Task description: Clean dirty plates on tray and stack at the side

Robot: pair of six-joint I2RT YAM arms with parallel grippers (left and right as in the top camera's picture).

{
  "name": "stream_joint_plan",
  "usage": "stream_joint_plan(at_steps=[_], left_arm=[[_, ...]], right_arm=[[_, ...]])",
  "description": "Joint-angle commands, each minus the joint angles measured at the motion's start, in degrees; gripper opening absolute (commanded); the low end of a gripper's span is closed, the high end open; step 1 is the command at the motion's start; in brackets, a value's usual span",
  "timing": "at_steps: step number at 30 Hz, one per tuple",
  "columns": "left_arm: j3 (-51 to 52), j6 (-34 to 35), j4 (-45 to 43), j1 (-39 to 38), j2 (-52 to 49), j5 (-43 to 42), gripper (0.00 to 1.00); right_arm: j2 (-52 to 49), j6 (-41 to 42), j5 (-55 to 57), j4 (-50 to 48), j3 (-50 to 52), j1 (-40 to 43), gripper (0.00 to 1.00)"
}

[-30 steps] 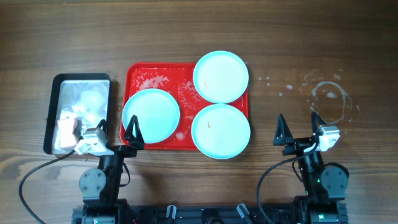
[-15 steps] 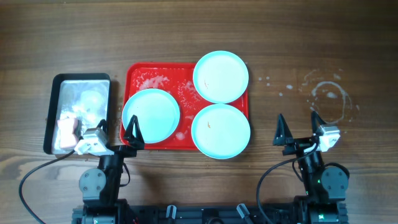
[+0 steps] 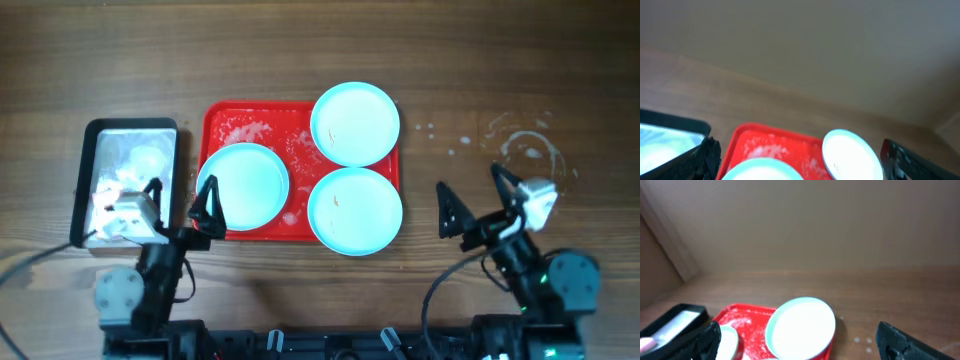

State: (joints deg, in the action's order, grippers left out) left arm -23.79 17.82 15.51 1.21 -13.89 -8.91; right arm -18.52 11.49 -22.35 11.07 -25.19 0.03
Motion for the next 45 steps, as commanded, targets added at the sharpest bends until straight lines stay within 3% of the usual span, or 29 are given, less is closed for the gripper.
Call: stream_joint_plan(at_steps=[1, 6, 11, 14, 16, 18, 19, 22, 24, 27, 29, 33, 38, 45], left_arm=[[-11.91, -2.67, 6.34, -0.24, -8.92, -0.68, 1.0], [-28.87, -2.91, 19.3, -0.26, -23.43, -0.7, 1.0], [-52.04, -6.82, 43.41, -0.2, -43.67, -0.68, 1.0], [-64.39, -7.17, 54.29, -0.2, -55.82, -0.46, 1.0], [-65.57, -7.13, 54.29, -0.2, -60.43, -0.5, 1.0], [-65.53, -7.17, 54.84, -0.2, -64.76, -0.63, 1.0], [-65.53, -7.19, 55.54, -0.2, -66.42, 0.2, 1.0], [-65.02, -0.72, 61.53, 2.8, -70.01, 4.52, 0.9], [-63.08, -0.87, 63.25, 7.98, -69.64, 5.07, 0.91], [-57.09, 0.44, 59.49, 17.68, -69.05, 11.39, 0.91], [-52.7, 2.58, 55.04, 20.68, -69.07, 13.79, 1.0], [-42.1, 4.83, 47.21, 25.24, -69.07, 16.63, 1.0], [-28.39, -6.49, 24.5, 26.97, -69.33, 18.01, 1.0], [-24.06, -11.47, 19.54, 27.21, -70.6, 18.29, 0.98]], right_arm=[[-9.25, -1.49, -2.25, 6.47, -11.23, -0.31, 1.0], [-24.17, -4.02, -6.93, 20.35, -29.07, -0.42, 1.0], [-42.18, -7.3, -7.3, 39.67, -50.1, -5.79, 1.0], [-50.66, -7.98, -8.7, 42.53, -57.05, -10.12, 1.0], [-53.96, -8.04, -13.33, 38.05, -57.07, -10.91, 1.0], [-57.42, 3.52, -13.81, 36.85, -57.07, -10.91, 1.0], [-58.64, 5.01, -13.79, 36.3, -57.07, -10.91, 1.0], [-61.61, 5.01, -13.75, 36.87, -57.02, -11.3, 1.0], [-62.47, 4.72, -13.03, 37.46, -57.02, -12.31, 1.0], [-62.6, 4.61, -8.96, 38.18, -57.02, -14.6, 1.0], [-62.6, 4.55, -8.59, 39.06, -57.02, -15.45, 1.0], [-62.6, 3.45, -6.99, 40.35, -57.02, -15.93, 1.0], [-62.6, 3.45, -7.02, 40.65, -57.02, -15.93, 1.0], [-62.6, 3.48, -6.99, 42.01, -57.02, -15.93, 1.0]])
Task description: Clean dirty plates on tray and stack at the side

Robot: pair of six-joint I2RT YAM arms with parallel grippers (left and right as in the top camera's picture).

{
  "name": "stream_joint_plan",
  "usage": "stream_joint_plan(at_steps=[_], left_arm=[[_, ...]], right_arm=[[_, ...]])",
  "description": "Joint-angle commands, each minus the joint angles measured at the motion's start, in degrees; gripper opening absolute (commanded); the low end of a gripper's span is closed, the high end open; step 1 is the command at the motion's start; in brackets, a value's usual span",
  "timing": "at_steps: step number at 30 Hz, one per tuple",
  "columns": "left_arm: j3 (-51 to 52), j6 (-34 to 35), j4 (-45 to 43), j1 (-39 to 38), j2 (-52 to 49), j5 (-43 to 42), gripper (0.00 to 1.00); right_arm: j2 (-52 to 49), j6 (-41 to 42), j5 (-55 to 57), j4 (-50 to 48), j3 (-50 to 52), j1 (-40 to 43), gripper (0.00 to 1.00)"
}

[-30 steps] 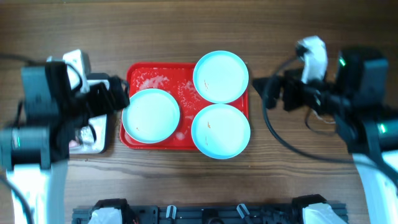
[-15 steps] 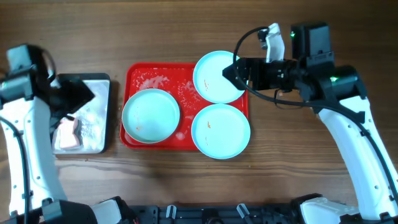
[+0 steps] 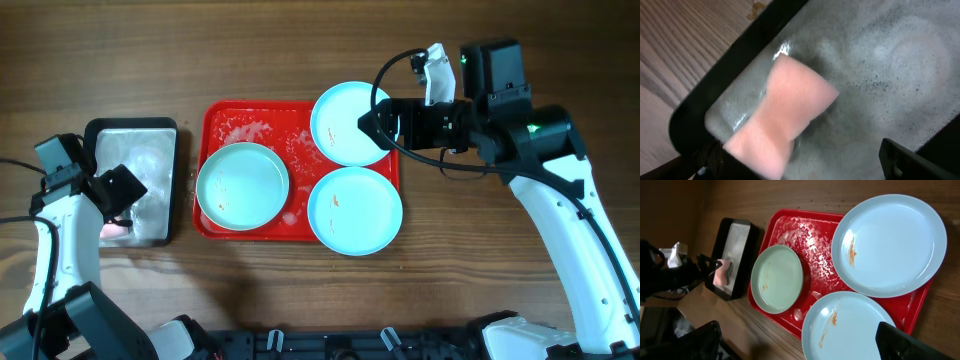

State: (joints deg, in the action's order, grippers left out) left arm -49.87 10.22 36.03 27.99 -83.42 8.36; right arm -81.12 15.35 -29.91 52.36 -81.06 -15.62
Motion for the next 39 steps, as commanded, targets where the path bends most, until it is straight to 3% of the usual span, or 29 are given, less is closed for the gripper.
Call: stream_joint_plan(at_steps=[1, 8, 11, 15, 20, 24, 28, 31, 34, 39], left_arm=[[2.45, -3.87, -1.66, 0.44, -1.73, 1.03, 0.98], [2.58, -4.07, -7.43, 0.44, -8.39, 0.96, 0.94], [2.58, -4.02, -8.96, 0.48, -10.67, 0.94, 0.79], [2.58, -3.74, -12.41, 0.46, -11.54, 0.76, 0.45], [2.58, -3.74, -18.88, 0.46, -11.52, -9.9, 0.28], [2.58, -2.91, -23.47, 0.35, -11.52, -15.43, 0.26], [2.69, 3.13, -20.98, 0.35, -12.11, -19.89, 0.24], [2.69, 3.74, -18.21, 0.33, -12.85, -24.41, 0.36], [2.69, 3.72, -14.91, 0.04, -13.03, -22.03, 0.61], [0.85, 3.76, -13.77, 0.04, -12.37, -23.37, 0.56]], right_arm=[[0.0, -0.42, 0.57, 1.38, -1.16, -0.28, 1.0], [0.0, -0.35, 1.05, 1.79, -1.11, -0.28, 1.0], [0.0, -0.33, 2.54, 2.38, -1.11, -0.28, 1.0], [0.0, -0.31, 3.37, 2.56, -1.11, -0.28, 1.0], [0.0, -0.13, 3.34, 2.54, -1.11, -0.28, 1.0], [0.0, -0.15, 3.32, 2.54, -1.11, -0.28, 1.0], [0.0, -0.07, 3.32, 2.27, -1.11, -0.28, 1.0], [0.0, 0.61, 3.32, 2.14, -1.11, -0.28, 1.0], [0.0, 0.85, 3.3, 2.16, -1.11, -0.28, 1.0], [0.0, -0.35, 2.84, 2.16, -1.11, -0.28, 1.0]])
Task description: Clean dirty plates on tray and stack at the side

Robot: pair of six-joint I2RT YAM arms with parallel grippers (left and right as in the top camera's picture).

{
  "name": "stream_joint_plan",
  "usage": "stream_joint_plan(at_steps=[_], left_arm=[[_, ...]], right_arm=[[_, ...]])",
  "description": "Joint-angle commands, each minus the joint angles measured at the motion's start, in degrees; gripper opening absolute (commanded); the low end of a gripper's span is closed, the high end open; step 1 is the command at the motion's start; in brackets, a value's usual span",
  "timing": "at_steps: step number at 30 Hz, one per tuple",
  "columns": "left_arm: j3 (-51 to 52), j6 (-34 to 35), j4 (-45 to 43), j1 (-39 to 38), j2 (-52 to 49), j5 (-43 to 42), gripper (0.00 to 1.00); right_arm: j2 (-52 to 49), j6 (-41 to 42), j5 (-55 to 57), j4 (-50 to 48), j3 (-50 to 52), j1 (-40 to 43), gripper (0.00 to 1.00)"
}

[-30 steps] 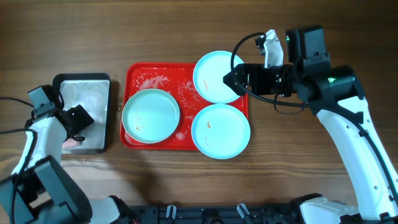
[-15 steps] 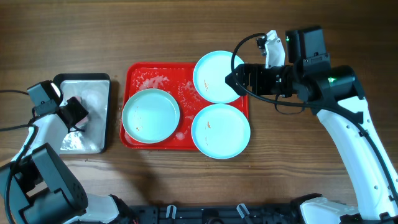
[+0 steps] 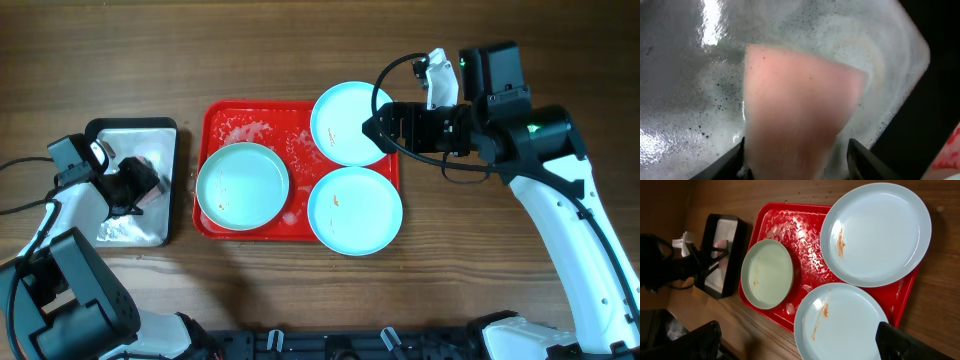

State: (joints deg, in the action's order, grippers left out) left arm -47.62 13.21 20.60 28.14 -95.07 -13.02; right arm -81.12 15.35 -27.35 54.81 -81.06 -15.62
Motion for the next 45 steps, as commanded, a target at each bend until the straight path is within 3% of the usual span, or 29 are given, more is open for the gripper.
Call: stream_joint_plan(at_steps=[1, 4, 7, 14, 22, 23, 24, 25, 27, 35, 45], left_arm=[[-3.65, 0.87, 4.07, -0.11, -0.2, -2.71, 0.55], [-11.74, 0.96, 13.6, -0.11, 1.36, -2.93, 0.55], [-16.11, 2.32, 19.91, -0.13, 1.53, 2.62, 0.57], [-15.37, 8.15, 20.28, -3.54, -4.79, 6.91, 0.56], [-15.28, 8.24, 18.6, -5.33, -10.71, 9.77, 0.6], [-15.3, 8.24, 18.36, -5.33, -10.71, 9.9, 0.58], [-15.28, 8.24, 18.23, -5.33, -10.71, 9.92, 0.46], [-15.3, 8.26, 18.18, -5.33, -10.71, 9.9, 0.22], [-15.3, 8.26, 18.21, -5.33, -10.69, 9.9, 0.05], [-19.43, 8.02, 25.77, -5.33, -3.65, 9.44, 0.04], [-20.39, 3.48, 37.55, -5.4, 10.71, 7.1, 0.04]], right_arm=[[0.0, -0.37, 0.28, -0.33, -1.14, -0.28, 0.99], [0.02, -0.63, -0.44, -0.96, -1.25, -0.28, 1.0], [0.02, -1.88, -2.47, -1.66, -1.36, -0.28, 0.99], [0.0, -2.99, -2.27, -2.45, -1.38, -0.28, 0.99], [0.0, -3.34, -2.25, -1.2, -1.38, -0.28, 0.99], [0.0, -3.32, -2.25, -1.29, -1.38, -0.28, 0.99], [0.0, -3.34, -2.19, -1.38, -1.38, -0.28, 0.99], [0.0, -3.32, -1.99, -1.44, -1.38, -0.28, 0.99], [0.0, -3.3, -1.99, -1.62, -1.38, -0.28, 0.99], [-0.48, 1.09, -2.01, -8.44, -1.2, -0.87, 0.99], [-12.63, 13.64, 10.19, -16.87, -1.05, -13.42, 0.95]])
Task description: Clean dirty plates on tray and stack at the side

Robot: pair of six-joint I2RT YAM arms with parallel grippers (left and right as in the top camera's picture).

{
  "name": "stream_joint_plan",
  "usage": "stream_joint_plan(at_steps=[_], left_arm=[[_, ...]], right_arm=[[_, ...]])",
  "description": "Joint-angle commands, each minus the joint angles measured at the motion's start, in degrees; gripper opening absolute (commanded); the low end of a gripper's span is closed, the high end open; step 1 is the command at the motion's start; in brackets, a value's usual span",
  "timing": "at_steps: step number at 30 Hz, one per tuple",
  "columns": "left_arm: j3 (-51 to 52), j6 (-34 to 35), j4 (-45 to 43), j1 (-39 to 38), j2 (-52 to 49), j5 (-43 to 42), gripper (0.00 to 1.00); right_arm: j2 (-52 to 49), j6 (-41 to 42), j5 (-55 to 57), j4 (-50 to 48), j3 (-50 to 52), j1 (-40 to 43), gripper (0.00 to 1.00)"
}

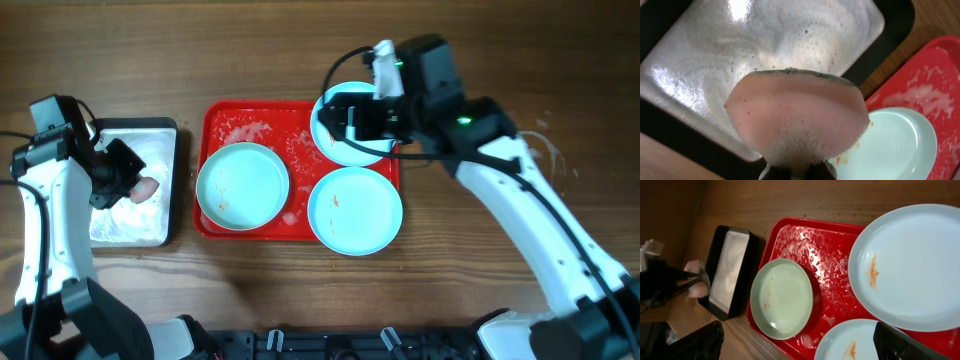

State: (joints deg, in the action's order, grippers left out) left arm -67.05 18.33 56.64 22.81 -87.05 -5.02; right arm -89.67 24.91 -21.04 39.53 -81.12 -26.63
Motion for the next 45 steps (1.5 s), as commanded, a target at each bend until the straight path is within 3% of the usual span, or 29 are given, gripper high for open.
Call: stream_joint_plan(at_steps=[1, 5, 9, 14, 21, 26, 33, 35, 37, 39, 45], left_arm=[[-0.96, -2.12, 2.01, -0.07, 3.04, -0.92, 0.04], [-0.96, -3.19, 3.85, -0.07, 3.28, -2.32, 0.04], [-0.96, -4.66, 3.82, -0.09, 3.28, -5.01, 0.04], [-0.96, -4.68, 3.8, -0.11, 3.28, -5.03, 0.04], [-0.96, -4.66, 2.51, -0.09, 3.28, -5.01, 0.04], [-0.96, -4.66, 2.29, -0.09, 3.28, -5.01, 0.04], [-0.96, -4.66, 1.97, -0.11, 3.28, -5.01, 0.04], [-0.96, -4.66, 1.62, -0.11, 3.26, -5.01, 0.04], [-0.96, -4.66, 1.18, -0.11, 3.26, -5.01, 0.04], [-0.96, -4.66, 0.46, -0.09, 3.26, -4.72, 0.04], [-0.76, -4.61, -3.3, -0.09, 3.23, 2.12, 0.04]], right_arm=[[-6.03, 5.33, 3.87, -2.29, -0.98, -3.45, 0.93], [-13.0, 5.44, 3.37, -5.03, -0.98, -6.73, 0.71], [-18.86, 8.35, 3.41, -8.17, -0.98, -9.97, 0.68], [-23.54, 11.65, 5.2, -9.77, -0.98, -12.74, 0.54], [-29.33, 12.7, 7.04, -11.06, -0.92, -14.08, 0.52], [-31.67, 12.52, 7.06, -13.05, -0.92, -14.71, 0.44], [-33.7, 12.57, 7.08, -14.4, -0.87, -15.96, 0.29], [-33.77, 12.57, 7.26, -14.45, -0.87, -16.0, 0.22], [-33.77, 12.55, 7.52, -14.38, -0.87, -16.06, 0.09], [-33.77, 12.52, 7.54, -14.27, -0.87, -16.06, 0.05], [-33.77, 11.13, 9.18, -13.05, -0.87, -16.06, 0.04]])
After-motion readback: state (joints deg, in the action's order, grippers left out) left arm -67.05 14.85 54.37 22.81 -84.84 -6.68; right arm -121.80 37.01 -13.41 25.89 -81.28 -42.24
